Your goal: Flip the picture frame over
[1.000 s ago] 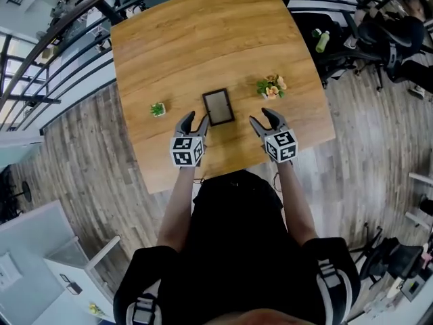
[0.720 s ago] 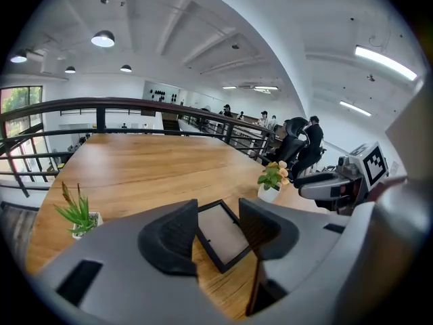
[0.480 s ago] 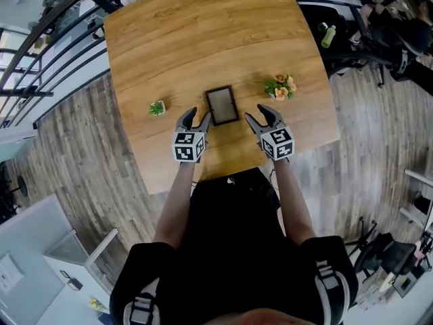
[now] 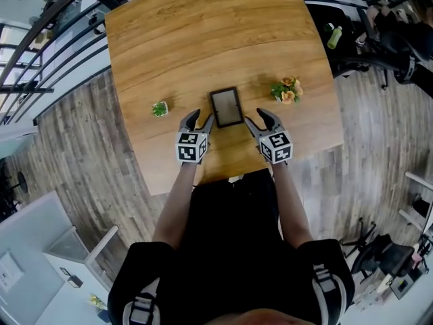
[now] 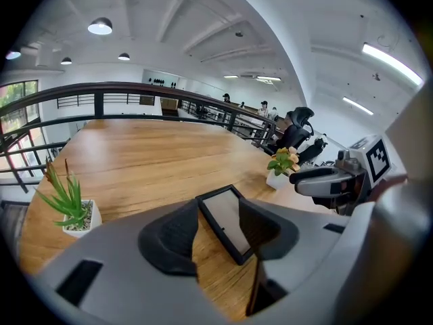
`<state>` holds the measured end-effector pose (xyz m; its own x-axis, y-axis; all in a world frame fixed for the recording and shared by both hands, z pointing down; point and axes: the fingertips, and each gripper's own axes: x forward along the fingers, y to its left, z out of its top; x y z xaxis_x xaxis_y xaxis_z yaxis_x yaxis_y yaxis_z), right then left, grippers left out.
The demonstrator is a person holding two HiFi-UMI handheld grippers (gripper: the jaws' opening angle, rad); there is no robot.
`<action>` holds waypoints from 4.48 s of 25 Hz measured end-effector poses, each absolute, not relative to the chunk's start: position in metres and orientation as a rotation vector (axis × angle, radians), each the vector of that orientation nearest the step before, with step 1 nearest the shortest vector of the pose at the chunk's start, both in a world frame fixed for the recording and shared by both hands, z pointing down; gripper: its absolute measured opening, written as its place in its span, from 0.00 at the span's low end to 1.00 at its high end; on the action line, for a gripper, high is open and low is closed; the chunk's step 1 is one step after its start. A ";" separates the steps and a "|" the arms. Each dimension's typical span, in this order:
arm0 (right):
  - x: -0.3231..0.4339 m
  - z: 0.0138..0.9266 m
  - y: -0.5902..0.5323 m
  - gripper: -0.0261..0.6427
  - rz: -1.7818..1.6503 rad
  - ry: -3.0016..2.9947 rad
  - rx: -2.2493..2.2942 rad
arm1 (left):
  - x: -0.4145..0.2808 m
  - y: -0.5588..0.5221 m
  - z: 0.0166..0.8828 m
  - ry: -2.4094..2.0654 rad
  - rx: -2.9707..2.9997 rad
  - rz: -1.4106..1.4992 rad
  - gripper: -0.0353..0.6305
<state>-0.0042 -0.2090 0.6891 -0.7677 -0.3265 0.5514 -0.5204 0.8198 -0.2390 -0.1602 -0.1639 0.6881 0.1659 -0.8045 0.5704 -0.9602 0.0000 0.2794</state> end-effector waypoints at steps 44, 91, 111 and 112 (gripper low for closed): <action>-0.002 0.715 -0.199 0.36 0.574 -2.465 0.472 | -0.140 -0.179 0.779 -1.618 1.562 0.237 0.18; -0.040 0.718 -0.143 0.38 1.325 -2.502 0.401 | -0.161 -0.150 0.701 -1.629 1.551 -0.118 0.14; -0.043 0.666 -0.148 0.16 1.746 -2.580 0.359 | -0.153 -0.147 0.670 -1.592 1.692 -0.172 0.14; -0.045 0.660 -0.149 0.15 1.752 -2.591 0.355 | -0.154 -0.147 0.668 -1.594 1.698 -0.179 0.14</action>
